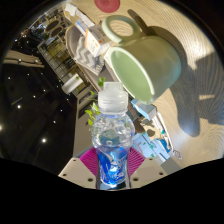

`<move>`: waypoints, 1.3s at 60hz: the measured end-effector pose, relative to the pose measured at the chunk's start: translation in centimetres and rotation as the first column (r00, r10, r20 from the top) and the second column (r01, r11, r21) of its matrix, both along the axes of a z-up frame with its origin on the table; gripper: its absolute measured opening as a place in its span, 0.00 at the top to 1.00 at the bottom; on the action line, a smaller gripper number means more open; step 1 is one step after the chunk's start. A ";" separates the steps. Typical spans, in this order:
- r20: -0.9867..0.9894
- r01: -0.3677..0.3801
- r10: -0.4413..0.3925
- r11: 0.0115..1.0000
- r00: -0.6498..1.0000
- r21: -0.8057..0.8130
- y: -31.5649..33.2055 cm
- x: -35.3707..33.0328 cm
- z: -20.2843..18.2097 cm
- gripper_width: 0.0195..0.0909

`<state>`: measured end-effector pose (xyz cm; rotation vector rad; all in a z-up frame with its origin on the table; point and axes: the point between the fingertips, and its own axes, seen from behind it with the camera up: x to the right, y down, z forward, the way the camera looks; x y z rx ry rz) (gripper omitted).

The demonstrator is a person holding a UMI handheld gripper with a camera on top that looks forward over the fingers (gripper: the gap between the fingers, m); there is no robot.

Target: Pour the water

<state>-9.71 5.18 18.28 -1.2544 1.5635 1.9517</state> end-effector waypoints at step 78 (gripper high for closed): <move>0.856 -0.220 -0.097 0.975 -0.507 -0.020 -0.8 31.2 -10.4 0.72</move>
